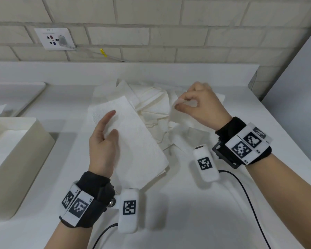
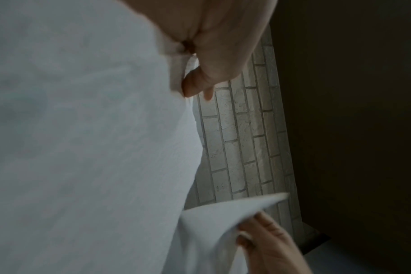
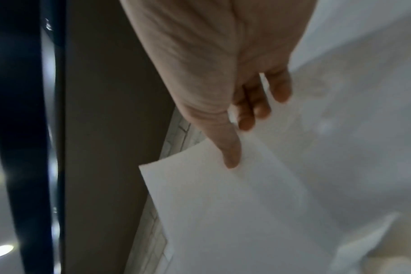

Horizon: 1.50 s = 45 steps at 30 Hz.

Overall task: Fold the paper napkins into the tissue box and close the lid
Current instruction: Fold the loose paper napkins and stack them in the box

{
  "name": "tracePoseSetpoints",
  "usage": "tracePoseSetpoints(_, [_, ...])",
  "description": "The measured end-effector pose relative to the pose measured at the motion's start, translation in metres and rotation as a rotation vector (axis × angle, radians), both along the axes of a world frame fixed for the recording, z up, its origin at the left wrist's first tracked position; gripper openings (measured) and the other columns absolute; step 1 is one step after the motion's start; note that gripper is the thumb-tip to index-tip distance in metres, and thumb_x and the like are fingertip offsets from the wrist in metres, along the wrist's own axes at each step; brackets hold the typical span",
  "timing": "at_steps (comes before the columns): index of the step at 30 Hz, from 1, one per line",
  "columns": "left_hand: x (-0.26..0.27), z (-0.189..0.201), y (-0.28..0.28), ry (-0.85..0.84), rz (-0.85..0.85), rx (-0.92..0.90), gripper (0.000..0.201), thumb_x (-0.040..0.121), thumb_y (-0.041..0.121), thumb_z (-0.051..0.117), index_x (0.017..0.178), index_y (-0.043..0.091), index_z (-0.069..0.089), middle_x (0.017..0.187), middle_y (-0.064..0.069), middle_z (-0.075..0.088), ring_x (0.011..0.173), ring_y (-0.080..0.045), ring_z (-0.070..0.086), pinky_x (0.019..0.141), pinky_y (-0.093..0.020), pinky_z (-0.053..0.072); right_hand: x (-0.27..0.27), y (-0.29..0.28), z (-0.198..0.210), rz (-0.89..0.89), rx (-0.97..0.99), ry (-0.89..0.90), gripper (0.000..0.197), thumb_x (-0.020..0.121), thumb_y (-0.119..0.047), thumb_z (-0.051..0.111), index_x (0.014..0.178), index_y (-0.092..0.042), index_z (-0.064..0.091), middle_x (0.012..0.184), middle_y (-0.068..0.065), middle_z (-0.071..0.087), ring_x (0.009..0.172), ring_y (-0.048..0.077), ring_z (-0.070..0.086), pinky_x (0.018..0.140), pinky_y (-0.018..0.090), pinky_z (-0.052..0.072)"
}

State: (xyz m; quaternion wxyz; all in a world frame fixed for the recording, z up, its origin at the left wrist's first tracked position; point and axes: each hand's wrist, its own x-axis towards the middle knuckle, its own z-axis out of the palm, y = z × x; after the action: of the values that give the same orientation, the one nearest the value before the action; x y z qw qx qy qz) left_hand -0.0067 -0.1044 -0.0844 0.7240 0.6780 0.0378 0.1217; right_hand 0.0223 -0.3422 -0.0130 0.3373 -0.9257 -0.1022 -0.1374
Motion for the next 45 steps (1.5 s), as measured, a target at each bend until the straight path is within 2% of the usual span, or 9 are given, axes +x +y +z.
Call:
tracePoseSetpoints(3, [0.0,0.0,0.0,0.036,-0.001,-0.013,0.049,0.091,-0.007,0.042,0.107,0.034,0.065,0.114,0.002,0.065,0.077,-0.015,0.057,0.07,-0.025,0.047,-0.004,0.009,0.01,0.028,0.013,-0.119,0.016,0.082,-0.028,0.069,0.088,-0.014,0.071,0.109,-0.006,0.04,0.107,0.012,0.029,0.095,0.016,0.021])
tracePoseSetpoints(13, [-0.01,0.017,-0.007,-0.006,-0.076,-0.129,0.035,0.086,0.029,0.05,0.116,0.023,0.066,0.126,-0.001,0.063,0.123,-0.017,0.054,0.111,-0.045,0.035,-0.013,0.058,0.009,0.25,0.491,0.005,0.028,0.094,-0.028,0.043,0.084,-0.003,0.051,0.075,0.013,0.048,0.068,0.021,0.044,0.063,0.033,0.037])
tracePoseSetpoints(16, [-0.017,0.025,-0.008,-0.084,-0.177,-0.171,0.039,0.092,0.04,0.04,0.113,0.023,0.067,0.123,-0.001,0.065,0.12,-0.017,0.056,0.107,-0.04,0.039,-0.015,0.074,-0.004,0.17,0.473,0.042,0.025,0.099,-0.023,0.04,0.095,-0.001,0.05,0.087,0.024,0.059,0.076,0.035,0.055,0.067,0.038,0.044])
tracePoseSetpoints(23, [-0.025,0.031,-0.008,-0.08,-0.135,-0.104,0.022,0.097,0.023,0.046,0.091,0.018,0.067,0.091,0.004,0.072,0.091,-0.016,0.067,0.081,-0.032,0.053,-0.017,0.107,-0.025,0.091,0.364,0.185,0.033,0.1,-0.02,0.033,0.068,-0.023,0.024,0.088,-0.004,0.03,0.082,0.009,0.035,0.077,0.019,0.029])
tracePoseSetpoints(27, [-0.022,0.03,-0.001,-0.051,-0.056,-0.101,0.024,0.1,0.02,0.043,0.086,0.008,0.059,0.083,-0.002,0.067,0.08,-0.017,0.065,0.072,-0.028,0.053,-0.02,0.115,-0.028,0.153,0.539,0.285,0.013,0.098,-0.023,0.04,0.091,-0.018,0.031,0.087,-0.009,0.035,0.073,0.001,0.04,0.061,0.01,0.036])
tracePoseSetpoints(30, [-0.022,0.032,0.005,-0.071,-0.048,-0.105,0.022,0.099,0.016,0.045,0.084,0.009,0.06,0.079,0.003,0.069,0.075,-0.012,0.067,0.066,-0.022,0.054,-0.023,0.117,-0.032,0.172,0.657,0.367,0.048,0.091,-0.026,0.057,0.124,-0.02,0.022,0.113,-0.006,0.047,0.097,0.007,0.054,0.083,0.018,0.046])
tracePoseSetpoints(33, [-0.018,0.032,0.014,-0.109,-0.041,-0.076,0.015,0.097,0.011,0.05,0.106,0.019,0.059,0.098,0.007,0.071,0.089,-0.01,0.068,0.073,-0.023,0.054,-0.025,0.117,-0.032,0.219,0.549,0.405,0.046,0.09,-0.027,0.058,0.128,-0.018,0.033,0.118,-0.006,0.055,0.105,0.009,0.057,0.095,0.031,0.047])
tracePoseSetpoints(39, [-0.012,0.024,0.038,-0.17,-0.149,-0.002,0.084,0.078,0.013,0.055,0.141,0.042,0.007,0.131,0.008,0.052,0.116,-0.005,0.057,0.089,-0.023,0.051,-0.022,0.125,-0.031,0.275,0.438,0.306,0.031,0.09,-0.023,0.052,0.114,-0.004,0.044,0.115,0.02,0.056,0.106,0.032,0.055,0.095,0.051,0.043])
tracePoseSetpoints(45, [-0.013,0.017,0.058,0.088,-0.252,0.128,0.061,0.062,0.024,0.073,0.117,0.031,0.048,0.119,0.005,0.062,0.105,-0.017,0.065,0.079,-0.028,0.053,-0.022,0.129,-0.03,0.237,0.443,0.292,0.026,0.099,-0.017,0.039,0.122,-0.006,0.039,0.116,0.011,0.057,0.107,0.021,0.055,0.096,0.035,0.042])
